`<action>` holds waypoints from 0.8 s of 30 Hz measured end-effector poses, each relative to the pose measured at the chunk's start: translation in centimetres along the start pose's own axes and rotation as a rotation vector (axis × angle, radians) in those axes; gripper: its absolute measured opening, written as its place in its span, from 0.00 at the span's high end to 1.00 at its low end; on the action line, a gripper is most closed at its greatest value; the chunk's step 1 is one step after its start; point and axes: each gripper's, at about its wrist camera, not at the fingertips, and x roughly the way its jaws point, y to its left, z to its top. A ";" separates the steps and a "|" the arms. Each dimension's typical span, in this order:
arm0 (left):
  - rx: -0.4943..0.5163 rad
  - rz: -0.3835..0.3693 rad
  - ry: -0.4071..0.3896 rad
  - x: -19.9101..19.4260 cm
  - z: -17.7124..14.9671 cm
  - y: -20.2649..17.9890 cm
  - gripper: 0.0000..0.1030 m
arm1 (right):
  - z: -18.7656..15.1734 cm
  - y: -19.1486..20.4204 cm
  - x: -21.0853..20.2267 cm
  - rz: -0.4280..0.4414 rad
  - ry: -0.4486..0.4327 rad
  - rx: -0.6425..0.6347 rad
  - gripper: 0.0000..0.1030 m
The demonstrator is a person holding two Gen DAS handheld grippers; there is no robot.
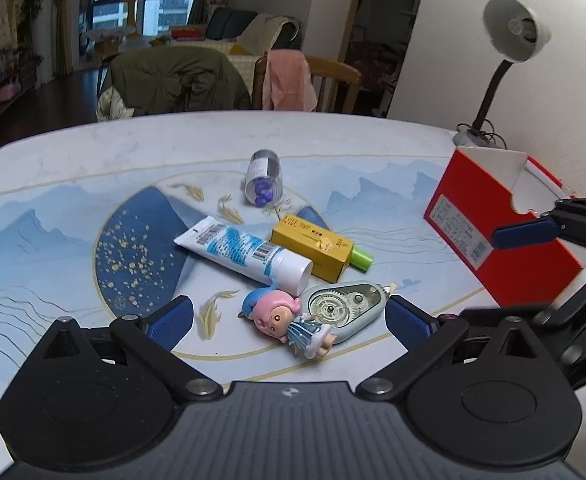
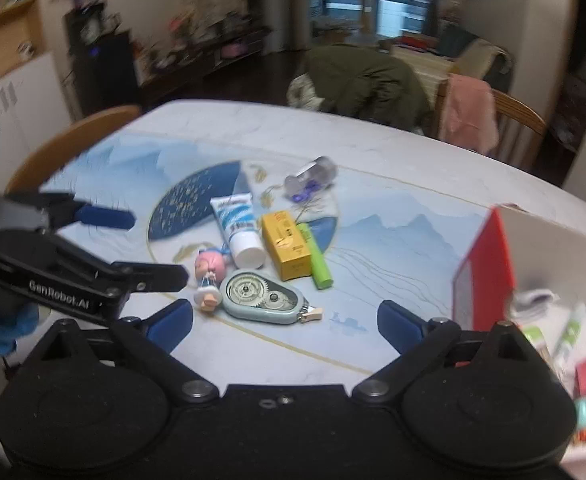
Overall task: Organize rigid objects
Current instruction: 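Withdraw both tools from the shoebox back toward the remaining items, then grasp the pink-haired doll with the left tool while the right tool grasps the correction tape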
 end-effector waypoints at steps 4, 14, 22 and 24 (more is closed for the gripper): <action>-0.012 0.014 0.016 1.5 0.2 0.1 0.00 | 0.3 -0.1 2.6 0.029 0.041 -0.071 0.09; -0.057 0.025 0.067 4.4 0.5 0.8 0.00 | 1.3 0.3 8.3 0.143 0.139 -0.258 0.17; -0.102 0.005 0.107 5.8 0.3 1.6 0.05 | 1.7 -0.5 10.8 0.217 0.184 -0.286 0.22; -0.105 -0.003 0.117 6.0 0.3 1.7 0.12 | 1.7 -0.6 11.2 0.236 0.195 -0.299 0.27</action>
